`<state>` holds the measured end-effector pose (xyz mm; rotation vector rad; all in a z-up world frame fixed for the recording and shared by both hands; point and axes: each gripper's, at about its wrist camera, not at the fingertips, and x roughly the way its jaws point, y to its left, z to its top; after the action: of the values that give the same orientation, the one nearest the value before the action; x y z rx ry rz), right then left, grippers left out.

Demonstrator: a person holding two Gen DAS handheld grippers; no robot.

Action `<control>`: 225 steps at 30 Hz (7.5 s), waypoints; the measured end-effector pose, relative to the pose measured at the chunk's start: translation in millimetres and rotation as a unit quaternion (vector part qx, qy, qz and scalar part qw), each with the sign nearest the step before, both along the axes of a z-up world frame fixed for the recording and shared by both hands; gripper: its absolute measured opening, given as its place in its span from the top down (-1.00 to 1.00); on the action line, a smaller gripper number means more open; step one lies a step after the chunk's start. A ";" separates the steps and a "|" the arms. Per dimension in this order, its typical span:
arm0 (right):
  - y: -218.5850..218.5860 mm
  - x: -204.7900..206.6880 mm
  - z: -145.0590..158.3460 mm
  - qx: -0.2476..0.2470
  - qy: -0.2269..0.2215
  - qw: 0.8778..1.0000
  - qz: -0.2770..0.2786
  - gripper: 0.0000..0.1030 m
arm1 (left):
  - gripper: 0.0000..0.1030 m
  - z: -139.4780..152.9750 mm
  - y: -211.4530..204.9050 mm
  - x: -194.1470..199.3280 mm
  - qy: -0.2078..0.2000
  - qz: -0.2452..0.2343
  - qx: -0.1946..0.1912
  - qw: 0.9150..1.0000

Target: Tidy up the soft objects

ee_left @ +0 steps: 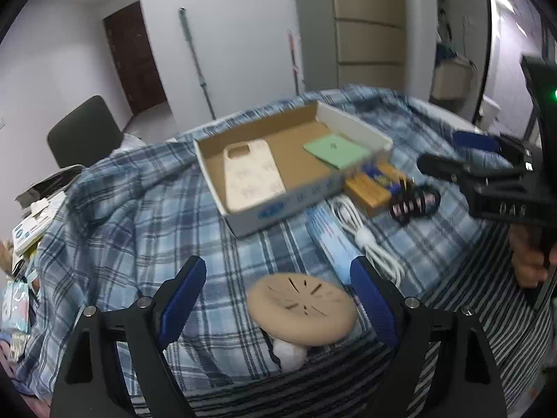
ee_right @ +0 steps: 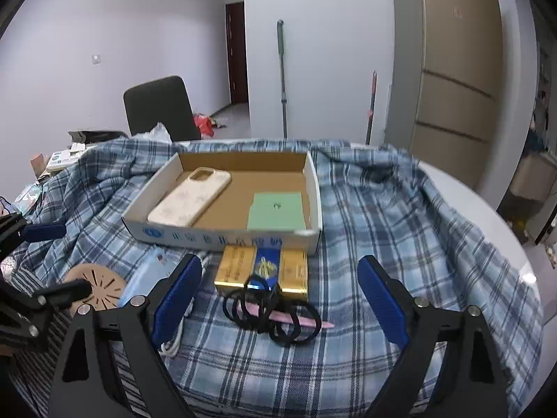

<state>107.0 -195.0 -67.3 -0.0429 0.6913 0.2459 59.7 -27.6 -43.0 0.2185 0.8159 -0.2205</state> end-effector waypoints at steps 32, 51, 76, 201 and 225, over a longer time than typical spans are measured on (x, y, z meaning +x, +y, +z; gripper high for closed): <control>3.8 2.0 -8.7 0.003 0.016 1.000 0.015 -0.75 | -0.48 -44.4 -4.8 8.7 0.063 -0.045 0.000 0.997; 68.3 2.4 -14.4 -0.011 0.095 0.993 0.063 -0.08 | -0.47 5.9 40.6 -34.9 -0.121 0.025 -0.100 0.987; 77.5 -12.7 -21.3 -0.025 0.053 0.995 0.079 0.65 | -0.47 21.4 48.7 -55.1 -0.169 0.037 -0.121 0.977; 4.3 -21.9 27.9 0.006 -0.134 0.991 -0.010 -0.03 | -1.00 21.7 11.6 -14.0 -0.223 0.078 -0.086 0.968; -14.3 -23.7 34.4 -0.012 -0.076 0.997 -0.002 -0.64 | -1.00 27.6 9.7 -24.5 -0.248 0.058 -0.088 0.963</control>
<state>83.3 -209.3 -32.9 -0.0821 0.5422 0.2275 35.2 -17.9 -15.4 0.0523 0.3065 -0.1174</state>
